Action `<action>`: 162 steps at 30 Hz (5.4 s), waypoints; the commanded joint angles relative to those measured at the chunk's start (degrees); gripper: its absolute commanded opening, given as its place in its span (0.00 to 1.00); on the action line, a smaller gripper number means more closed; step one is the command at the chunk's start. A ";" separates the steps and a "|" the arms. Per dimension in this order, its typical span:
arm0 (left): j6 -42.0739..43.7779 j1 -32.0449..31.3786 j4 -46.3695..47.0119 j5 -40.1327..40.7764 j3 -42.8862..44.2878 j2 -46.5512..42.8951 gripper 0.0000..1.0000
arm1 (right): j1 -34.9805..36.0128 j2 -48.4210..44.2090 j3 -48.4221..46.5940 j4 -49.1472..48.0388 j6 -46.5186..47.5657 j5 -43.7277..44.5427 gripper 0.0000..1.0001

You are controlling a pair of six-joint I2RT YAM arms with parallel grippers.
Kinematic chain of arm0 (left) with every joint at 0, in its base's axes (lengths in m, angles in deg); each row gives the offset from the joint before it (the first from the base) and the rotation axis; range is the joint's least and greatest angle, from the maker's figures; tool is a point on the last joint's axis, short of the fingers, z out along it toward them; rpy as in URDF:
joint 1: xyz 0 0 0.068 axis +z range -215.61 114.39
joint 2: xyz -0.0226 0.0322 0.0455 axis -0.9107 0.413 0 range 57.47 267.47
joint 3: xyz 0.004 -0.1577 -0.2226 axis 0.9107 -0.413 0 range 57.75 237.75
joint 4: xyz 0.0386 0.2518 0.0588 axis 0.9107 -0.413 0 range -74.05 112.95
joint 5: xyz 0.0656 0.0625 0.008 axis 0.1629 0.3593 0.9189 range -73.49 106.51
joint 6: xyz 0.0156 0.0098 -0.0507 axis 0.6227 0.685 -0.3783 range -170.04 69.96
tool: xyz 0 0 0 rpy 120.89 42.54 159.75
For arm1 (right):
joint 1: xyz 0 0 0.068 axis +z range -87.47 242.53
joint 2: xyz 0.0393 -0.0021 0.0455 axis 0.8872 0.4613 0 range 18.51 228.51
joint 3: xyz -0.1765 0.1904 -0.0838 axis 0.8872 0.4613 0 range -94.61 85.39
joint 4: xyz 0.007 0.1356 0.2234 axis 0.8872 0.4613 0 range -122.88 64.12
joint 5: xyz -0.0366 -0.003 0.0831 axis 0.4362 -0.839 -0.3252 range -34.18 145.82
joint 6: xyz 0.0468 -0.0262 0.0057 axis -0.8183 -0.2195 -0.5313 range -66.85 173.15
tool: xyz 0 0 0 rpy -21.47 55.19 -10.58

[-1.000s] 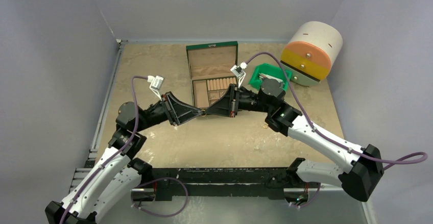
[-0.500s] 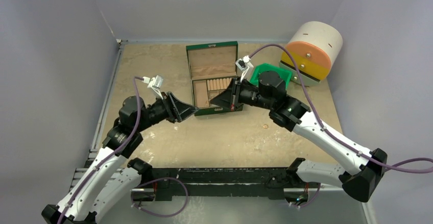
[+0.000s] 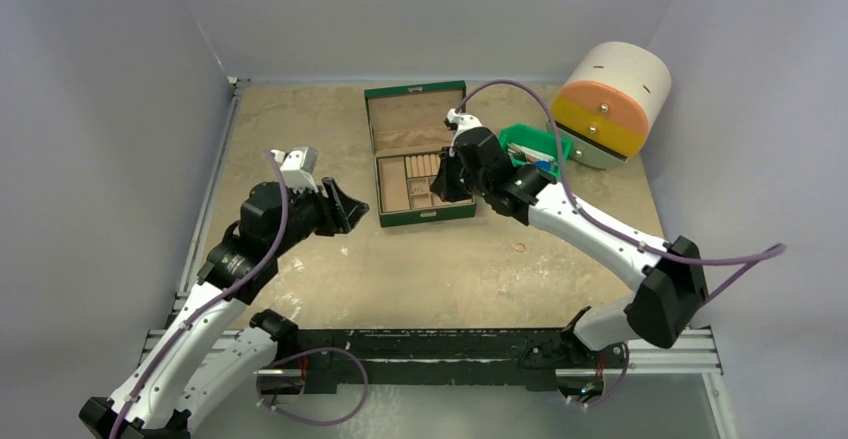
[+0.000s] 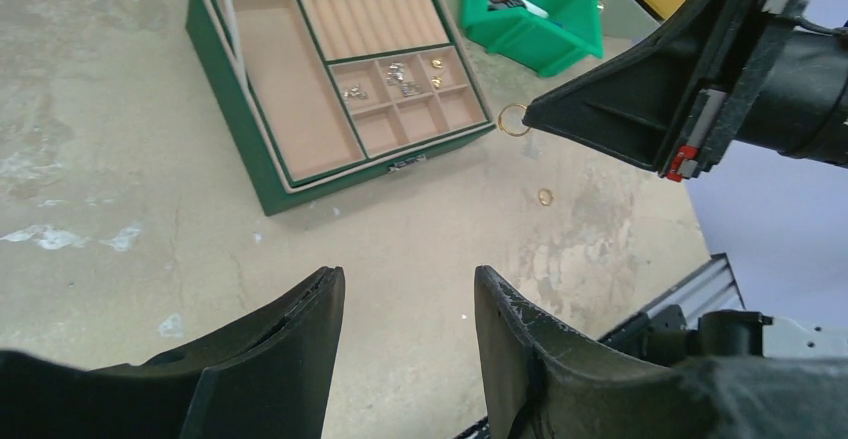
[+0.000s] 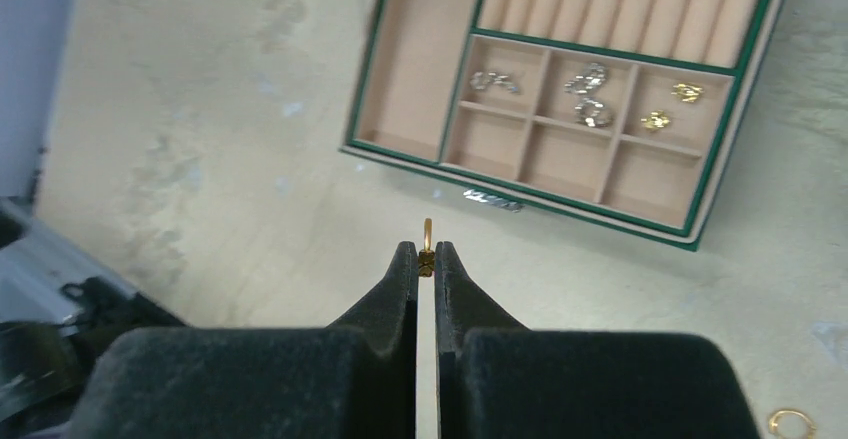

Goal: Organize the mixed jewelry

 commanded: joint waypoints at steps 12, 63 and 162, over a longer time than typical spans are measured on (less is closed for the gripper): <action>6.72 -0.29 4.89 9.43 -2.38 -1.35 0.51 | -3.31 12.82 -6.40 -11.11 8.49 10.95 0.00; 7.12 -0.29 2.47 11.51 -1.63 -0.30 0.52 | -4.57 35.08 -16.26 -13.75 4.60 16.59 0.00; 7.25 -0.29 2.19 10.49 -1.30 1.91 0.52 | -25.74 -6.81 33.33 0.64 -4.46 5.52 0.28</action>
